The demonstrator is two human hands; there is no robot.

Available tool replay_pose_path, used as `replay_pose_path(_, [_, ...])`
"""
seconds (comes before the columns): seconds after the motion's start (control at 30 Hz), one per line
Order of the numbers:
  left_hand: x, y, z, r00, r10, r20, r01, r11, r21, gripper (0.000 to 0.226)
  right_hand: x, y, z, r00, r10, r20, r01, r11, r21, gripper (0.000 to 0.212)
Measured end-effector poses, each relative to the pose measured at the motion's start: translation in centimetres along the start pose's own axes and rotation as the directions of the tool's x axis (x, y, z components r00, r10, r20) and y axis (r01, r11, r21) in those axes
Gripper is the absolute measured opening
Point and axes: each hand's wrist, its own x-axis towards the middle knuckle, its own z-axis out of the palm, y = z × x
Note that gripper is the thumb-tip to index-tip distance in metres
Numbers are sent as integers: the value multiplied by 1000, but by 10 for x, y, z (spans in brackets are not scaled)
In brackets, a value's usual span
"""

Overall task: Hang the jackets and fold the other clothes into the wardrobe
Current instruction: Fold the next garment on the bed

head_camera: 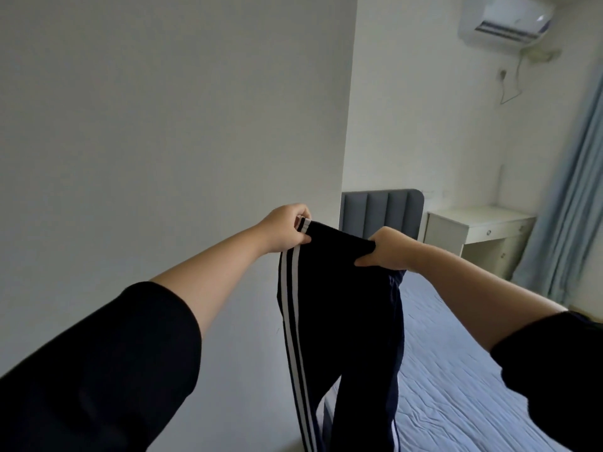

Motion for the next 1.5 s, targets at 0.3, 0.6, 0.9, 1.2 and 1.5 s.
replay_pose_path(0.3, [13,-22,-2,974,24,-223,-7,997,73,22,9,8,-21,993,46,111,-16,967,-256,22])
replay_pose_path(0.6, [11,-51,-8,989,-37,-145,56,989,134,28,15,52,-17,998,57,30,-39,908,-418,31])
replay_pose_path(0.9, [15,-66,-24,979,-48,-198,86,979,187,29,34,62,-9,921,85,-380,-19,984,175,14])
replay_pose_path(1.2, [7,-84,-36,967,-238,-95,225,965,-132,28,28,68,-12,986,46,163,-162,535,829,30])
replay_pose_path(1.5, [1,-58,1,906,-350,-237,335,937,-102,29,28,21,19,903,421,-87,-131,462,877,27])
